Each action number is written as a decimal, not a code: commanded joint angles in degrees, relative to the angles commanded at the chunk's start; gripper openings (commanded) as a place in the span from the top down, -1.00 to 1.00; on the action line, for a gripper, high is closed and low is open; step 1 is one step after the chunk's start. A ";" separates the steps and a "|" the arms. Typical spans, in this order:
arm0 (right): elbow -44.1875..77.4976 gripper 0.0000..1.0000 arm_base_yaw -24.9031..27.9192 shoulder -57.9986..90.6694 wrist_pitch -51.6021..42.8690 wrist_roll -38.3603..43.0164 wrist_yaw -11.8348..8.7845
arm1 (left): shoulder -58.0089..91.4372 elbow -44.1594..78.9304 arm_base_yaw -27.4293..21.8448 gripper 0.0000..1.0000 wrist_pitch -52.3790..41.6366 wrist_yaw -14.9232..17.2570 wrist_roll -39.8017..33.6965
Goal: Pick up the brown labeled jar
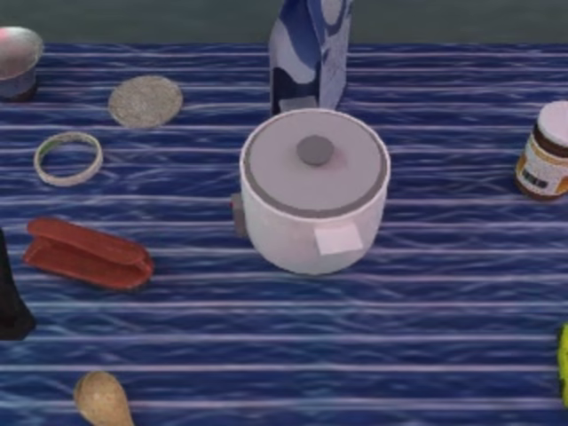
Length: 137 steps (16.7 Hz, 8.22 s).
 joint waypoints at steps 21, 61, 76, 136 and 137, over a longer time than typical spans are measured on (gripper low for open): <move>74.48 -1.00 -0.66 77.35 -50.49 -20.72 0.26 | 0.00 0.00 0.00 -1.00 0.00 0.00 0.00; 124.68 0.06 0.82 141.88 -72.71 -42.19 0.37 | 0.00 0.00 0.00 -1.00 0.00 0.00 0.00; 124.69 1.00 0.67 141.89 -72.73 -42.09 0.36 | 0.00 0.00 0.00 -1.00 0.00 0.00 0.00; 102.12 0.10 15.69 129.01 -62.97 16.27 -0.17 | 0.00 0.00 0.00 -1.00 0.00 0.00 0.00; 102.12 -0.06 15.69 129.01 -62.97 16.27 -0.17 | 0.00 0.00 0.00 -1.00 0.00 0.00 0.00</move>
